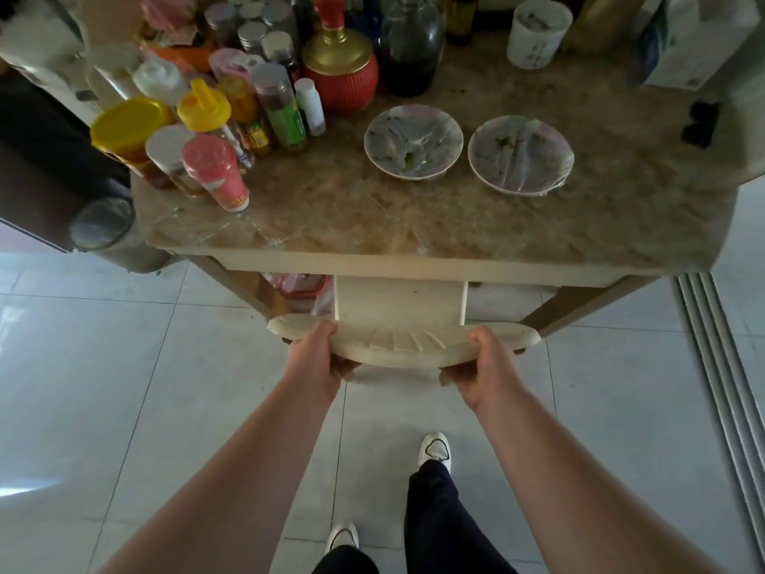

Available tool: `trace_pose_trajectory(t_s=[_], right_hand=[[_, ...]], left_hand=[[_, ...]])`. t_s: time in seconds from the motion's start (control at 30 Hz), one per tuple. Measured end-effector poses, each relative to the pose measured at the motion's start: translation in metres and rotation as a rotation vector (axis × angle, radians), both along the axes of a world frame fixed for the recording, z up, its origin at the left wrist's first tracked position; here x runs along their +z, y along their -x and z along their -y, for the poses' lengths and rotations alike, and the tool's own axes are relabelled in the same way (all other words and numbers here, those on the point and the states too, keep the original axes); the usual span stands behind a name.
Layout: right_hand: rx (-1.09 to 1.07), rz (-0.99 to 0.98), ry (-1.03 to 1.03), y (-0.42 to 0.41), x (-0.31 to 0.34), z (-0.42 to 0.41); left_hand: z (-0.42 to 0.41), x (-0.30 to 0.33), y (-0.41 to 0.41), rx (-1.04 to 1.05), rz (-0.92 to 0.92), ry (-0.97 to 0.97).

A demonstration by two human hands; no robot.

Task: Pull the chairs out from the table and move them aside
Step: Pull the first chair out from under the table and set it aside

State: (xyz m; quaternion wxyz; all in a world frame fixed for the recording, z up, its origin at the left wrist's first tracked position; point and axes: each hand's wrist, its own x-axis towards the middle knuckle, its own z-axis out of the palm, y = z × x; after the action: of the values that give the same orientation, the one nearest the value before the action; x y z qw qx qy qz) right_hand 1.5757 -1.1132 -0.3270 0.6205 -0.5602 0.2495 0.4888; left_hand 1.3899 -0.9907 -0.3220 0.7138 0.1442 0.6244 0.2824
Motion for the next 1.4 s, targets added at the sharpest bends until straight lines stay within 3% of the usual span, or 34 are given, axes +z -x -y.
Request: trace_pose_trajectory(t_s=[0.4, 0.53, 0.73, 1.1, 1.4], right_hand=[[-0.227, 0.1, -0.034, 0.187, 0.059, 0.162], [-0.134, 0.175, 0.009, 0.228, 0.078, 0.218], [-0.184, 0.27, 0.033, 0.275, 0.082, 0.305], [-0.289, 0.237, 0.136, 0.365, 0.077, 0.415], [-0.425, 0.101, 0.257, 0.45, 0.051, 0.511]], left_hand=[[0.133, 0.057, 0.159, -0.215, 0.036, -0.092], [0.183, 0.076, 0.193, -0.221, 0.002, -0.084], [0.27, 0.095, 0.243, -0.201, -0.012, -0.033], [0.367, 0.096, 0.333, -0.269, -0.003, 0.094], [0.438, 0.067, 0.398, -0.54, -0.11, 0.18]])
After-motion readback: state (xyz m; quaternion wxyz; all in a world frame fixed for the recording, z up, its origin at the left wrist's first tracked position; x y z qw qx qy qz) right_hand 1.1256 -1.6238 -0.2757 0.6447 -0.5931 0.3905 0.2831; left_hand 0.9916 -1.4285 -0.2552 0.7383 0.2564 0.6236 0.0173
